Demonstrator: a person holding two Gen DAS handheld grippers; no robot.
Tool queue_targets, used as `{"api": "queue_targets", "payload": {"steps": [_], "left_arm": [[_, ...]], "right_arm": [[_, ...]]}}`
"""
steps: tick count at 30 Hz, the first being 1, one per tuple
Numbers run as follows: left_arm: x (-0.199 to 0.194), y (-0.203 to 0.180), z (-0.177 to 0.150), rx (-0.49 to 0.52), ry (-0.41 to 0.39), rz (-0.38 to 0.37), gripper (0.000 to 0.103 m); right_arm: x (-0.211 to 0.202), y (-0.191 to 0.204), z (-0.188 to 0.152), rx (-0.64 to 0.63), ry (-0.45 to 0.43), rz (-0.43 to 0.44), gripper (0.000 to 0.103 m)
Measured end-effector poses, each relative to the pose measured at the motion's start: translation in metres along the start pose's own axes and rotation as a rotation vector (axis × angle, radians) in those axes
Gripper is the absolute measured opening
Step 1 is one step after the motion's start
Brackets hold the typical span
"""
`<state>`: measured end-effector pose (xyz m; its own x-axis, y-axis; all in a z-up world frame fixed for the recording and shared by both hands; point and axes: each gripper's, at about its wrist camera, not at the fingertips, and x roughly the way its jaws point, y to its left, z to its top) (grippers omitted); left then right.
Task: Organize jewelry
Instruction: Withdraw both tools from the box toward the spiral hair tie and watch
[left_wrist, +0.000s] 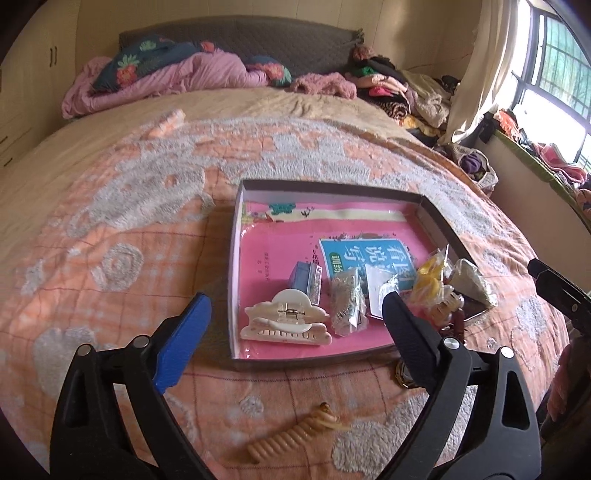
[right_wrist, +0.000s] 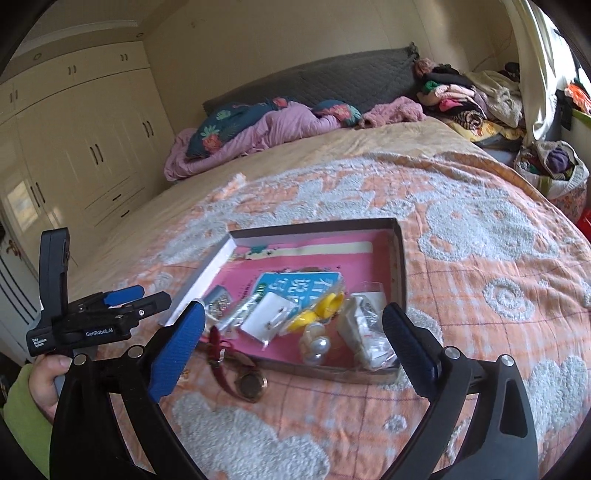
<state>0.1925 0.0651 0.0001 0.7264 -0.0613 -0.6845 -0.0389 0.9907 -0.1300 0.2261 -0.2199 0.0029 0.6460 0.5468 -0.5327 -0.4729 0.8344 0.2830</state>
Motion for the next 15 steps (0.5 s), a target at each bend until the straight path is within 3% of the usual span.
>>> {"api": "queue_targets", "payload": {"steps": [15], "left_arm": [[-0.028, -0.010, -0.015, 0.045, -0.030, 0.024, 0.091]], "right_arm": [[-0.027, 0.026, -0.014, -0.039, -0.008, 0.040, 0.096]]}}
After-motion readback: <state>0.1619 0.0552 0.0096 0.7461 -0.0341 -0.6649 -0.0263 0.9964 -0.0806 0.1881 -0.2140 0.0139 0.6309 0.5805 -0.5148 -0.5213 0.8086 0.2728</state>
